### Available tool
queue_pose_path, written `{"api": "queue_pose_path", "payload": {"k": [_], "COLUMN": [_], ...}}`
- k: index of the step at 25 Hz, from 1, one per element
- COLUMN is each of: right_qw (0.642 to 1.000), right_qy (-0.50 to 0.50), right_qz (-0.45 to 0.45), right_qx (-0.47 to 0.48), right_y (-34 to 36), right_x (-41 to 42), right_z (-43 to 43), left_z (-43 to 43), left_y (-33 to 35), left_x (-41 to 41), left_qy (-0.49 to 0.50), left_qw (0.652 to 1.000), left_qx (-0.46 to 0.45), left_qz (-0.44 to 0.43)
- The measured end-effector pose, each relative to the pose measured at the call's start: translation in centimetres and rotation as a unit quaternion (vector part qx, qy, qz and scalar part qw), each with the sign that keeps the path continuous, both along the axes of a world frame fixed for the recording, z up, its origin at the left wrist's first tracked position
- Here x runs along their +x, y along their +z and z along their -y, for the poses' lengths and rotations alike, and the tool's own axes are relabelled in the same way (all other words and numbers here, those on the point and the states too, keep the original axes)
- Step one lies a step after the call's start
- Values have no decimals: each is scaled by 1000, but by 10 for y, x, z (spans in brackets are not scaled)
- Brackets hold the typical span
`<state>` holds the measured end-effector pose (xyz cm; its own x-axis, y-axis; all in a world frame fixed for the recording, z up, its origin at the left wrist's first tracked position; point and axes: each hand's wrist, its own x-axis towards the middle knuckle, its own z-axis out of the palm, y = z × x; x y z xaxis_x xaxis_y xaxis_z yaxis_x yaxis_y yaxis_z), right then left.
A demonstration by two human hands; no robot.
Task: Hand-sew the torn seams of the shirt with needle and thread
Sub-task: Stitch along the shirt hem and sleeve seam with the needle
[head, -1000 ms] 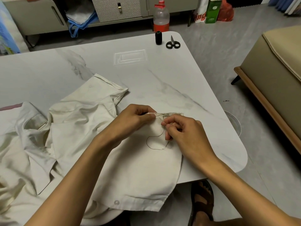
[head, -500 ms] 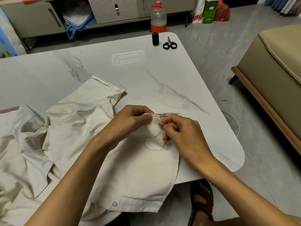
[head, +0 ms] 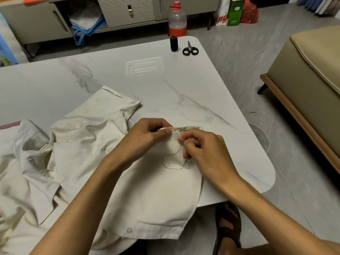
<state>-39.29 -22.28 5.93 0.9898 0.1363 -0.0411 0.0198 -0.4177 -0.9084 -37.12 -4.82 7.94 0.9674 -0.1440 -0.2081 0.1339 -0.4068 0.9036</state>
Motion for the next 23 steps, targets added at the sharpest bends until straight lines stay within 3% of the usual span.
{"api": "queue_pose_path", "payload": {"k": [4,9,13,18,23], "right_qw": [1000,1000,999,998,998], "right_qy": [-8,-21,-39,-51,-51], "right_qz": [-6,5,17,37,48], "right_qx": [14,11,9,3,-1], "right_y": [0,-1,-1,-1,0], "right_x": [-1,-1,-2,-4,-4], "right_z": [-3,-7,-10,-13,-13], "left_z": [1,6,7,7,10], "left_y": [-4,-7,-14,-14,-16], "left_x": [-3,-9,-11,-13,-14], "left_qy": [20,49,25,-3,-35], "left_qw": [990,962,900,828,802], "left_qx": [92,146,246,326,346], "left_qz": [102,224,359,456,485]}}
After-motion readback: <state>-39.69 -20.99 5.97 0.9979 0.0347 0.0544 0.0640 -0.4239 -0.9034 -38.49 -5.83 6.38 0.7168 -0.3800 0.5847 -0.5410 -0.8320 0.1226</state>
